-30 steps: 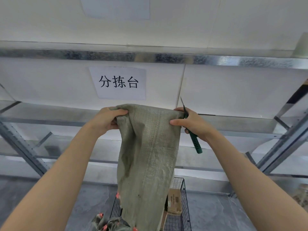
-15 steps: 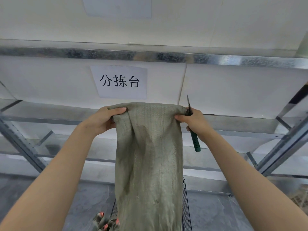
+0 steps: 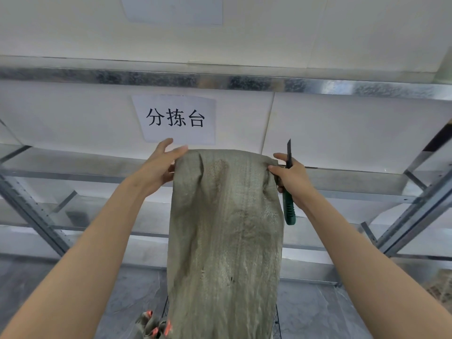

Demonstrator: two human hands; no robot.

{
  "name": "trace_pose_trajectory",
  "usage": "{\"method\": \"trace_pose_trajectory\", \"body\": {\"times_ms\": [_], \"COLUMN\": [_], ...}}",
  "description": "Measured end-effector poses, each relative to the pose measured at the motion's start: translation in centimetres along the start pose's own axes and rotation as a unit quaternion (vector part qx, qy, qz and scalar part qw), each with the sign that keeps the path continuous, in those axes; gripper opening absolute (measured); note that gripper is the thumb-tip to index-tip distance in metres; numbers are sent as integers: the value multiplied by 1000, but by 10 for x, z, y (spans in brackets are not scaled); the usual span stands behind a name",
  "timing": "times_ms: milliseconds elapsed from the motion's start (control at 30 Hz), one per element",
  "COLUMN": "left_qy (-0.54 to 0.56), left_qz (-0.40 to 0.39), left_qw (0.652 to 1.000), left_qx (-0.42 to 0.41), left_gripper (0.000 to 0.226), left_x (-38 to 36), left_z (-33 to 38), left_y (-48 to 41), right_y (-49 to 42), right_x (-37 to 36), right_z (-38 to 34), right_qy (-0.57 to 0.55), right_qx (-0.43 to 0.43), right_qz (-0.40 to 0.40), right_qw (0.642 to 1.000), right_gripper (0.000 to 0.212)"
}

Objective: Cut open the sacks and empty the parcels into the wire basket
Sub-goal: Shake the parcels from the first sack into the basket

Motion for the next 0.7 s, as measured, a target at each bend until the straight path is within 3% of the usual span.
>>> {"method": "trace_pose_trajectory", "body": {"times_ms": [67, 167, 367, 467, 600, 700], "left_qy": [-60, -159, -194, -182, -82, -152], "left_qz": [-70, -113, -59, -29, 12, 13], "left_qw": [996, 979, 969, 970, 990, 980], "left_qx": [-20, -61, -139, -156, -113, -126], "left_gripper": [77, 73, 46, 43, 45, 46], "left_x": [-4, -11, -14, -15, -8, -8], "left_z": [4, 4, 7, 11, 7, 9], "left_y": [4, 7, 3, 4, -2, 0], "right_y": [-2, -3, -6, -10, -14, -13], "right_x": [4, 8, 8, 9, 9, 8], "right_z": [1, 0, 0, 3, 5, 3], "right_qy": [5, -3, -103, -164, -218, -243], "right_qx": [8, 13, -27, -66, -91, -102], "right_qz": [9, 9, -10, -51, -74, -74], "right_qw": [1000, 1000, 994, 983, 969, 962], "right_gripper": [33, 32, 31, 34, 39, 40]}}
Point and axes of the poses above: each hand's wrist, its own y-axis away from the middle knuckle, its own x-axis out of the back of the hand, z = x × y, the point moved 3 cm from there along -y, towards the middle knuckle, and after that the axes turned 6 degrees about -x, right-handed, at the moved point
